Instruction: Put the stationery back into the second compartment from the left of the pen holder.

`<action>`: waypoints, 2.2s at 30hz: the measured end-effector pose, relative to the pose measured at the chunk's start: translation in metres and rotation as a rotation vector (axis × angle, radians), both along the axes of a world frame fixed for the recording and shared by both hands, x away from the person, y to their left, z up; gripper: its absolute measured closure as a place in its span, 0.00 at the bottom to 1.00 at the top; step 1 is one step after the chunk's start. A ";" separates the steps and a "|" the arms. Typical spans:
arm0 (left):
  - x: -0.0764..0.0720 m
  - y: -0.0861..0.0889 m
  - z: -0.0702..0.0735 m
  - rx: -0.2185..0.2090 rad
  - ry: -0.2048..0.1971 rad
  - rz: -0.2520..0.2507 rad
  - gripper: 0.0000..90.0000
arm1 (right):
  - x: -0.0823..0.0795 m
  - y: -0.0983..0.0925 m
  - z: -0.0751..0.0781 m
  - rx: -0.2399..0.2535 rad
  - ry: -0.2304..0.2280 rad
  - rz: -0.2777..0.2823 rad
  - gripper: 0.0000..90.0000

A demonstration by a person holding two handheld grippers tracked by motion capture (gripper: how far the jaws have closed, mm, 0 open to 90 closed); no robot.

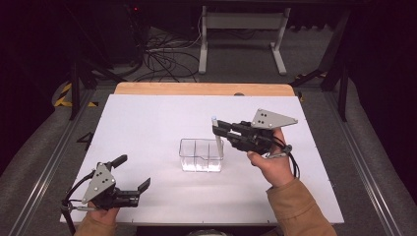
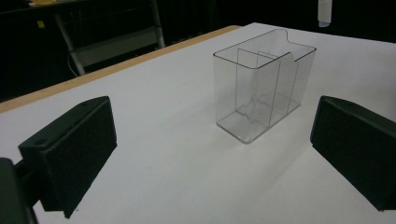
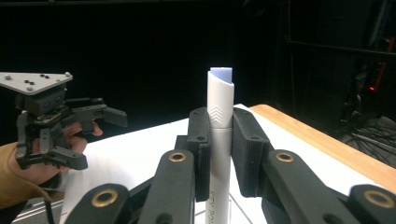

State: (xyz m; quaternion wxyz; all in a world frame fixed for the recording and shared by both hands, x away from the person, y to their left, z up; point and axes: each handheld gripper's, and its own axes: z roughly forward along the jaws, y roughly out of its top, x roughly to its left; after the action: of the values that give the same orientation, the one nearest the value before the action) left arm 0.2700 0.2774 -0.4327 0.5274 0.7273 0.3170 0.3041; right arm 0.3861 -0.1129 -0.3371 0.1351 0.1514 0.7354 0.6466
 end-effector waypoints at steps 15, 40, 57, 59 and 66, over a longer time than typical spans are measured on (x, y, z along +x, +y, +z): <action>0.000 0.001 0.000 0.000 -0.004 0.000 0.01 | 0.011 0.031 -0.014 -0.003 -0.052 0.064 0.87; -0.001 0.001 0.000 -0.006 0.002 -0.001 0.01 | 0.024 0.055 -0.044 -0.063 -0.012 0.052 0.87; -0.001 0.001 0.000 -0.005 0.002 0.004 0.01 | 0.024 0.045 -0.046 -0.030 0.009 -0.040 0.38; -0.001 0.001 0.000 -0.003 0.003 0.003 0.01 | 0.022 0.042 -0.043 -0.021 -0.006 -0.050 0.32; 0.000 0.001 -0.001 -0.004 0.003 0.003 0.01 | 0.013 0.032 -0.029 -0.001 -0.045 -0.064 0.26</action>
State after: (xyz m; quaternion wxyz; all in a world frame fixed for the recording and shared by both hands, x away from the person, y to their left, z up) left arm 0.2695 0.2783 -0.4332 0.5280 0.7262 0.3192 0.3032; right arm 0.3989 -0.0807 -0.3665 0.1723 0.1601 0.7272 0.6449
